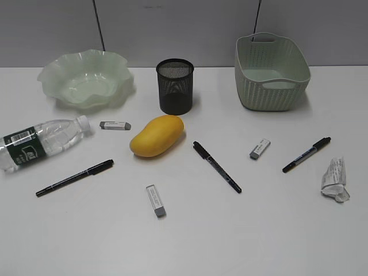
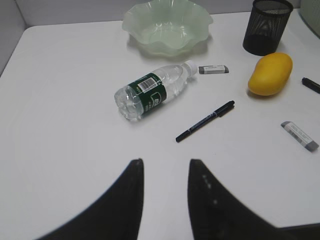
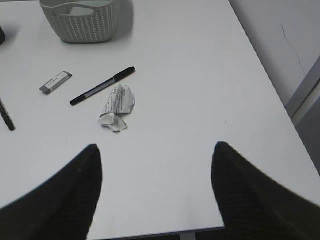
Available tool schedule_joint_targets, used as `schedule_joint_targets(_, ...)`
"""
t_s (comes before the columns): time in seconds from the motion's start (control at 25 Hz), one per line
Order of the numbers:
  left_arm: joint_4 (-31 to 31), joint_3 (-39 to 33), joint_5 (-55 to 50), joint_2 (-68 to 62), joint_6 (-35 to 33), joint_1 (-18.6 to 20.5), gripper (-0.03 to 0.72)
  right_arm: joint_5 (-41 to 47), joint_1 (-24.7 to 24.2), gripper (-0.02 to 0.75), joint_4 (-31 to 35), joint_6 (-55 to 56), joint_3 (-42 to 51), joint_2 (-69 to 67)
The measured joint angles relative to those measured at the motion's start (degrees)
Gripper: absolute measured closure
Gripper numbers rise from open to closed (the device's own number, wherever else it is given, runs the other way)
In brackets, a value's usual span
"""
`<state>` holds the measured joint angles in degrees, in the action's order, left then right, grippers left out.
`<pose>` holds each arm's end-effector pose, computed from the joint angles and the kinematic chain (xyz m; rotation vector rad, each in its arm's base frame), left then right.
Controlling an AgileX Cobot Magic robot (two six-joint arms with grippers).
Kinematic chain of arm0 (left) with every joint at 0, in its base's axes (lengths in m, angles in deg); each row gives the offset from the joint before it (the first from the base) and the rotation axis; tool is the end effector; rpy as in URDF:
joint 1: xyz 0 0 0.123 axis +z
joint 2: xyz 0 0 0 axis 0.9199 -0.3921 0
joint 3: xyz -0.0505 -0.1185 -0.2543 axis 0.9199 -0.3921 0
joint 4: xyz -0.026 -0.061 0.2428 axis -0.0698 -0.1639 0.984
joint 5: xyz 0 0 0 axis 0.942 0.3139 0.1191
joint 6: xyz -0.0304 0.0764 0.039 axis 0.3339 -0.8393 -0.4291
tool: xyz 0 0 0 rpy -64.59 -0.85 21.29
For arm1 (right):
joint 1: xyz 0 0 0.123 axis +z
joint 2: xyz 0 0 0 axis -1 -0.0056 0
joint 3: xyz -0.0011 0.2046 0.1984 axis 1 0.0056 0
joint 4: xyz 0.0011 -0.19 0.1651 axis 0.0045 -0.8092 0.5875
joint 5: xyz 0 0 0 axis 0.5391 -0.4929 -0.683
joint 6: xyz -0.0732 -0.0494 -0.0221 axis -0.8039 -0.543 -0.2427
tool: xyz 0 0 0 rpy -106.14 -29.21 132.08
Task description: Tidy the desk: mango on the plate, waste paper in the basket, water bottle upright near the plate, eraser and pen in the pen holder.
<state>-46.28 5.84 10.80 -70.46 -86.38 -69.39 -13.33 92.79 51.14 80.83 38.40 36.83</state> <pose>-0.0101 -0.0056 0.2841 0.1020 2.0142 -0.0834 -0.0057 -0.0091 0.2806 0.0445 2.0056 -0.0388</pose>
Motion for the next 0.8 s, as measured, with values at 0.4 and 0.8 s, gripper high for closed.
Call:
schedule_joint_targets(0.4, 0.00, 0.00, 0.00, 0.00, 0.00, 0.00, 0.450, 0.00, 0.00, 0.195, 0.00, 0.00, 0.00, 0.00)
schedule_joint_targets(0.8, -0.25, 0.44, 0.88, 0.00, 0.00, 0.00, 0.411, 0.00, 0.00, 0.195, 0.00, 0.00, 0.00, 0.00)
